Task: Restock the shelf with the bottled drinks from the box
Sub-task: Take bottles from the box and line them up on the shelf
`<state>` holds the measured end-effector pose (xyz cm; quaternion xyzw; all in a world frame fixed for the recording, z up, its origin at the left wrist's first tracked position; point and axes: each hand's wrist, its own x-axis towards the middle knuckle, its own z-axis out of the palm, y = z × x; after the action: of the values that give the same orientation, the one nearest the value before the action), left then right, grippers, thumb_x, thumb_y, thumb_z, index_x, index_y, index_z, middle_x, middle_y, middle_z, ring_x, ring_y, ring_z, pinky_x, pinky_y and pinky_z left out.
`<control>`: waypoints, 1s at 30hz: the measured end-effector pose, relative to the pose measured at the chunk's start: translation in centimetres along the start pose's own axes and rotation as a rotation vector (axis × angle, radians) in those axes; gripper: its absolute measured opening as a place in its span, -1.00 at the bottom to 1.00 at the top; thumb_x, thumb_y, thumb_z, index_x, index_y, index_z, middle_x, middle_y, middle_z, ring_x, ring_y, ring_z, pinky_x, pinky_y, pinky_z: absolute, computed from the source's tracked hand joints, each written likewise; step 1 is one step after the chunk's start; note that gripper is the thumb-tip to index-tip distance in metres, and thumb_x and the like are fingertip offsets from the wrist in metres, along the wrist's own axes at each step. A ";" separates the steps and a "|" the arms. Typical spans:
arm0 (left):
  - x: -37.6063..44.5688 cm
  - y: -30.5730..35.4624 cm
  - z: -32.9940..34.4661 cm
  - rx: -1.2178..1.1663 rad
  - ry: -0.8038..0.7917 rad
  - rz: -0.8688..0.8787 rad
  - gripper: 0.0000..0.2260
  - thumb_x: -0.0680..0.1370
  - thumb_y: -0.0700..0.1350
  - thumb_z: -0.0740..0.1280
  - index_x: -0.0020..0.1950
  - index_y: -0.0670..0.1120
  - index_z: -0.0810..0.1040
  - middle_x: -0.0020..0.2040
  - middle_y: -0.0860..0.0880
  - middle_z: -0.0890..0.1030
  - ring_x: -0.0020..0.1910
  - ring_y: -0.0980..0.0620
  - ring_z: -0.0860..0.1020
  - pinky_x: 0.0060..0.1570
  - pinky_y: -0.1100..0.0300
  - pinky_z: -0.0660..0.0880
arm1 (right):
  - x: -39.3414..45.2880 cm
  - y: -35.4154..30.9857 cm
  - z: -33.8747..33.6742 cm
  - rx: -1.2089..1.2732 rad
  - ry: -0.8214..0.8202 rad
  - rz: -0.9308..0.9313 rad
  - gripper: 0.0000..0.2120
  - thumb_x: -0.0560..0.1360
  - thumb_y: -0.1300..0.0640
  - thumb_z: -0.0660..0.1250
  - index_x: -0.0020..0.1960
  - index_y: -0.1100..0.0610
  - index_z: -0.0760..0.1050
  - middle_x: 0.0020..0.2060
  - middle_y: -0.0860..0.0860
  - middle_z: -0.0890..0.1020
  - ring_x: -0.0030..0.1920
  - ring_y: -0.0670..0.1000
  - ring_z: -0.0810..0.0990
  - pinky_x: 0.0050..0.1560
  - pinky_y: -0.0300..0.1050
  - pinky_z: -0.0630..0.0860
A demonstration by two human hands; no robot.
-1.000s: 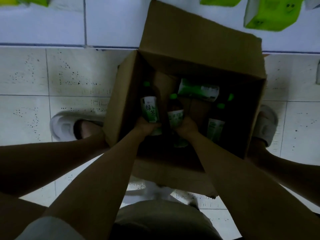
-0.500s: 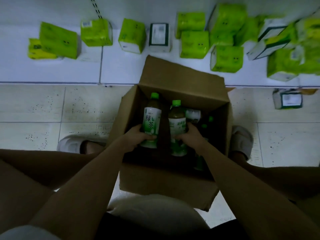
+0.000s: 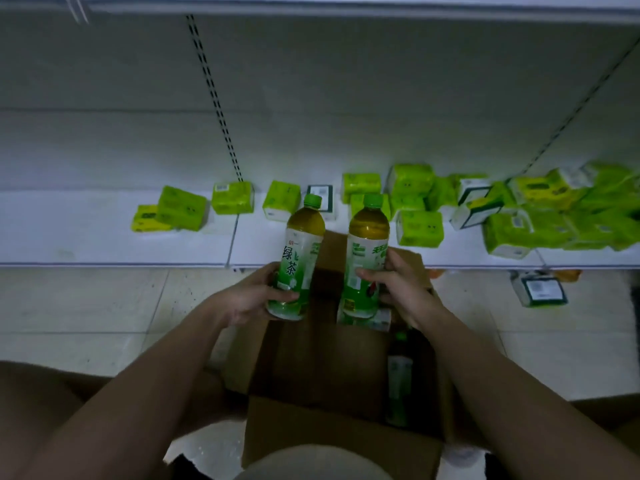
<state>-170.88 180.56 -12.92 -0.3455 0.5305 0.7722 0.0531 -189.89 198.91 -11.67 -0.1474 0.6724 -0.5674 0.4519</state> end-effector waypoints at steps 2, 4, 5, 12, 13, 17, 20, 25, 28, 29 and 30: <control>-1.0 1.8 0.4 0.006 0.006 0.076 -0.48 0.43 -0.45 0.37 0.31 -0.07 0.41 0.21 -0.14 0.57 0.17 -0.16 0.58 0.06 -0.13 0.58 | -0.6 -2.4 0.4 -0.005 -0.005 -0.060 -0.55 0.37 0.21 0.49 0.21 -0.05 0.50 0.13 -0.07 0.66 0.17 0.03 0.59 0.12 0.07 0.48; -2.1 3.7 0.9 0.006 0.008 0.150 -0.49 0.43 -0.47 0.34 0.30 -0.08 0.41 0.20 -0.12 0.56 0.15 -0.13 0.59 -0.01 -0.06 0.61 | -1.1 -4.6 0.8 -0.025 -0.010 -0.128 -0.56 0.37 0.20 0.50 0.18 -0.08 0.52 0.12 -0.06 0.66 0.19 0.05 0.59 0.20 0.13 0.46; -2.5 4.6 1.1 0.002 0.010 0.185 -0.48 0.43 -0.47 0.34 0.30 -0.07 0.41 0.22 -0.12 0.55 0.15 -0.13 0.59 -0.02 -0.05 0.62 | -1.5 -5.8 0.9 -0.033 -0.007 -0.168 -0.56 0.38 0.23 0.49 0.20 -0.05 0.52 0.11 -0.05 0.67 0.18 0.04 0.60 0.18 0.09 0.48; -6.1 12.0 1.6 0.019 -0.032 0.426 -0.25 0.19 -0.32 0.54 0.34 -0.07 0.42 0.23 -0.14 0.61 0.16 -0.13 0.62 0.04 0.08 0.60 | -4.6 -13.8 2.0 -0.093 -0.038 -0.397 -0.65 0.41 0.28 0.45 0.14 0.01 0.55 0.03 -0.05 0.70 0.05 -0.04 0.67 0.05 -0.06 0.56; -6.7 13.2 1.5 0.037 -0.048 0.455 -0.26 0.20 -0.32 0.55 0.34 -0.08 0.42 0.24 -0.16 0.60 0.17 -0.15 0.61 0.06 0.08 0.60 | -4.8 -14.9 2.1 -0.091 -0.042 -0.430 -0.65 0.41 0.28 0.45 0.14 0.01 0.55 0.02 -0.04 0.71 0.04 -0.04 0.68 0.04 -0.07 0.57; -9.5 18.3 1.4 0.109 -0.094 0.573 -0.16 0.11 -0.17 0.66 0.35 -0.11 0.43 0.24 -0.15 0.61 0.17 -0.13 0.61 0.04 0.10 0.59 | -5.8 -19.6 2.9 -0.073 -0.060 -0.540 -0.64 0.40 0.25 0.46 0.15 -0.02 0.56 0.04 -0.03 0.71 0.08 0.01 0.67 0.05 0.00 0.56; -11.6 22.1 1.6 0.157 -0.085 0.672 -0.15 0.10 -0.14 0.67 0.34 -0.14 0.44 0.23 -0.16 0.61 0.16 -0.10 0.62 0.03 0.11 0.59 | -6.3 -23.0 3.6 -0.071 -0.066 -0.608 -0.59 0.29 0.13 0.48 0.14 -0.04 0.57 0.05 -0.04 0.70 0.09 0.01 0.67 0.04 0.04 0.57; -14.2 27.7 1.8 0.201 -0.010 0.791 -0.12 0.02 -0.11 0.69 0.30 -0.10 0.46 0.16 -0.08 0.66 0.11 -0.04 0.65 -0.04 0.17 0.60 | -6.8 -28.2 4.3 -0.090 -0.083 -0.706 -0.51 0.40 0.21 0.49 0.28 0.00 0.47 0.07 -0.04 0.70 0.10 -0.02 0.67 0.02 0.00 0.61; -14.4 30.2 1.9 0.197 0.072 0.832 -0.03 -0.03 -0.09 0.69 0.35 -0.07 0.43 0.21 -0.07 0.62 0.13 -0.05 0.64 -0.01 0.12 0.61 | -6.4 -30.7 5.0 -0.096 -0.037 -0.731 -0.45 0.40 0.20 0.49 0.32 -0.02 0.38 0.08 -0.04 0.69 0.11 0.00 0.66 0.13 0.08 0.59; -14.4 30.9 2.0 0.201 0.104 0.839 0.00 -0.02 -0.09 0.69 0.38 -0.07 0.40 0.24 -0.07 0.60 0.15 -0.05 0.63 0.03 0.08 0.61 | -6.1 -31.3 5.2 -0.096 -0.018 -0.736 -0.43 0.40 0.19 0.50 0.34 -0.01 0.37 0.10 -0.02 0.68 0.11 0.01 0.65 0.15 0.09 0.57; -14.2 31.5 2.0 0.213 0.142 0.842 0.01 0.01 -0.10 0.69 0.41 -0.06 0.36 0.28 -0.07 0.56 0.18 -0.06 0.61 0.10 0.04 0.59 | -5.8 -31.9 5.4 -0.092 -0.001 -0.742 -0.40 0.39 0.19 0.51 0.35 0.00 0.35 0.13 0.00 0.66 0.12 0.01 0.64 0.17 0.10 0.57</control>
<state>-175.23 172.77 20.51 -0.1439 0.7042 0.6417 -0.2675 -192.52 189.63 19.74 -0.4015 0.5978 -0.6617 0.2089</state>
